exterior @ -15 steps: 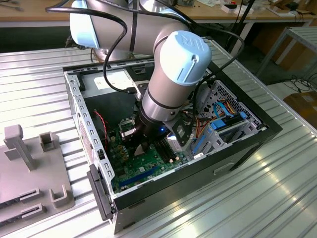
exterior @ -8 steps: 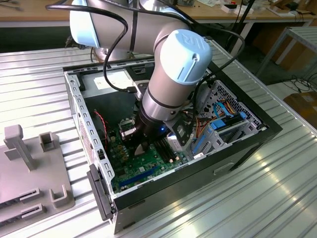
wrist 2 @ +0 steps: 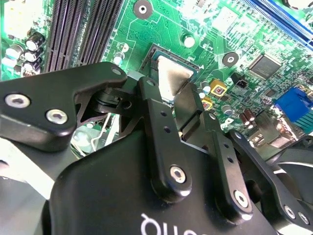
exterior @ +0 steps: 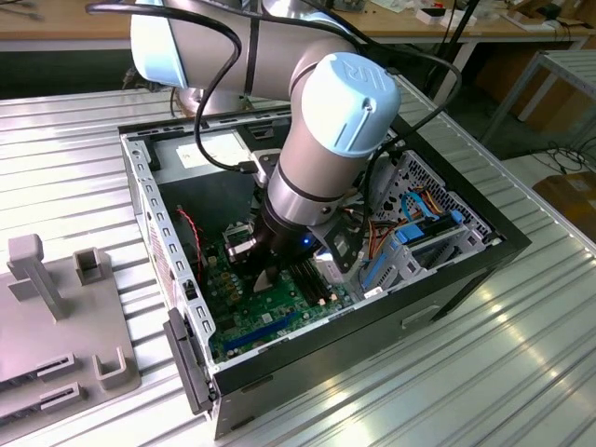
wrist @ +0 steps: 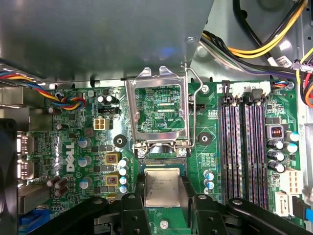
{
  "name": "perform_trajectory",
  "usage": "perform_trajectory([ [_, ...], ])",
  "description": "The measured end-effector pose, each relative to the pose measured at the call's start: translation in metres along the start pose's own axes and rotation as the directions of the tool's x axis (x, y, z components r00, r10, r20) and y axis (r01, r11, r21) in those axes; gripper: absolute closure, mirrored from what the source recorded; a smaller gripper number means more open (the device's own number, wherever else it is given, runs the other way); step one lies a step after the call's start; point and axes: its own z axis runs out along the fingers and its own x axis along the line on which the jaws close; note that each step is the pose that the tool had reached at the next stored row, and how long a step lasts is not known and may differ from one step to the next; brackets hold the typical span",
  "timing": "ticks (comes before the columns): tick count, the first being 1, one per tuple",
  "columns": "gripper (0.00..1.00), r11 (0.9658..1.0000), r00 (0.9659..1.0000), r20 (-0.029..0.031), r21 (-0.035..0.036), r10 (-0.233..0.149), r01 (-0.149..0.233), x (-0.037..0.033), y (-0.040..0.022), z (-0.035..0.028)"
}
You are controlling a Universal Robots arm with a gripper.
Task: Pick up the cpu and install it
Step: 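Place the cpu into insertion slot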
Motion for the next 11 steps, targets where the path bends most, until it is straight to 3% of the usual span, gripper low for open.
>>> perform_trajectory([
  [11,0.59,1.0000,1.0000,0.0001,-0.0003,0.000,0.000,-0.0013,0.0024,0.0024],
])
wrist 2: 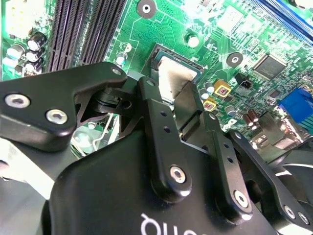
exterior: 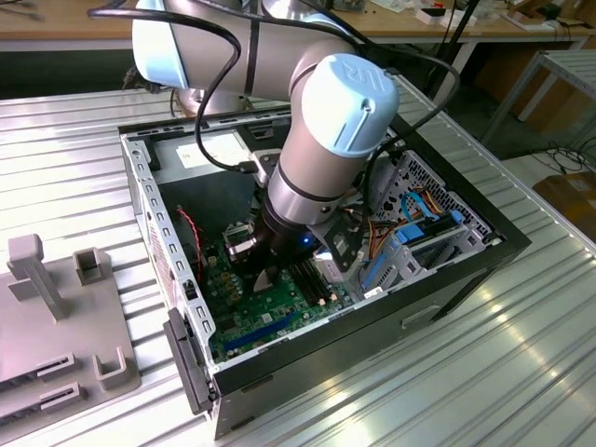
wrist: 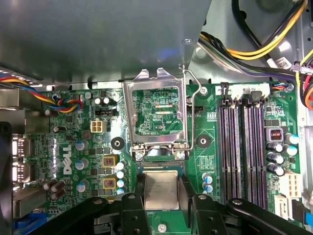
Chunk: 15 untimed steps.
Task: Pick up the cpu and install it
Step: 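Place the cpu into insertion slot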
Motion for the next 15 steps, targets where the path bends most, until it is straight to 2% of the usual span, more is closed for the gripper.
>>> perform_trajectory([
  [10,0.59,1.0000,1.0000,0.0000,0.0000,0.000,0.000,-0.0001,0.0010,0.0017],
  [15,0.59,1.0000,1.0000,-0.0002,-0.0001,0.000,0.000,0.0001,0.0013,-0.0009],
])
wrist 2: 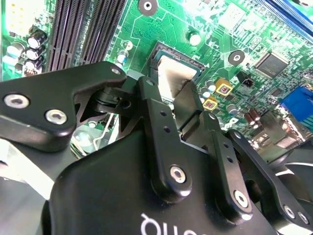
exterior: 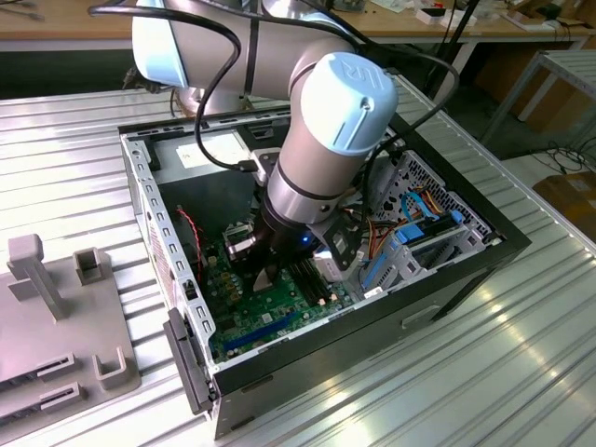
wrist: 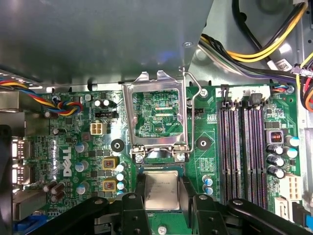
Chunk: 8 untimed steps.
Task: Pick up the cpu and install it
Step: 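Place the cpu into insertion slot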
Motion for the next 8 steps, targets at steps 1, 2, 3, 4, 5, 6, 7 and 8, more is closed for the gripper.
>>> perform_trajectory([
  [1,0.59,1.0000,1.0000,-0.0001,0.0000,0.000,0.000,0.0000,0.0001,-0.0007],
  [2,0.59,1.0000,1.0000,-0.0001,-0.0001,0.000,0.000,0.0001,0.0001,-0.0013],
  [3,0.59,1.0000,1.0000,0.0000,-0.0002,0.000,0.000,0.0001,0.0001,-0.0013],
  [4,0.59,1.0000,1.0000,-0.0001,-0.0002,0.000,0.000,0.0001,0.0001,-0.0014],
  [5,0.59,1.0000,1.0000,-0.0001,0.0000,0.000,0.000,0.0000,0.0001,-0.0015],
  [6,0.59,1.0000,1.0000,-0.0002,0.0001,0.000,0.000,0.0000,0.0001,-0.0015],
  [7,0.59,1.0000,1.0000,-0.0002,0.0001,0.000,0.000,-0.0001,0.0000,-0.0015],
  [8,0.59,1.0000,1.0000,-0.0001,-0.0001,0.000,0.000,-0.0001,0.0000,-0.0014],
])
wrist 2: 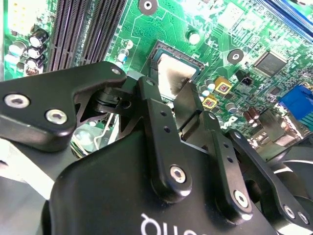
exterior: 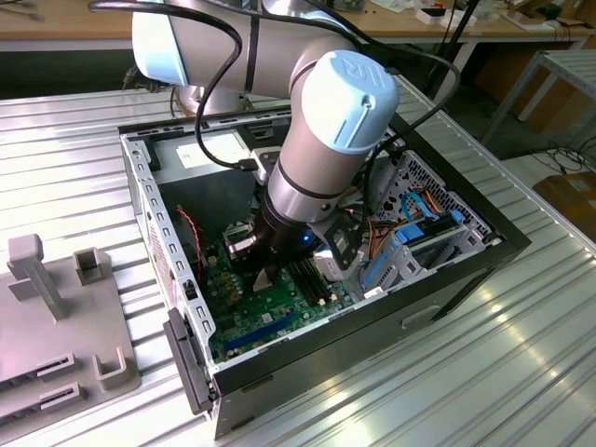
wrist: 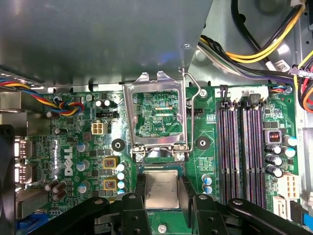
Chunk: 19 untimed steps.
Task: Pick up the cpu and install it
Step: 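Place the cpu into insertion slot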
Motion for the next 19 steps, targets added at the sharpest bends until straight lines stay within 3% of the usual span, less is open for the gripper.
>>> perform_trajectory([
  [7,0.59,1.0000,1.0000,0.0000,0.0000,0.001,-0.001,-0.0003,-0.0003,0.0002],
  [16,0.58,1.0000,1.0000,-0.0055,0.0000,0.001,-0.001,-0.0002,0.0004,-0.0079],
  [17,0.52,1.0000,1.0000,-0.0062,-0.0001,0.001,-0.001,-0.0004,0.0004,-0.0080],
  [19,0.52,1.0000,1.0000,-0.0064,0.0002,0.001,-0.001,-0.0004,0.0004,-0.0081],
])
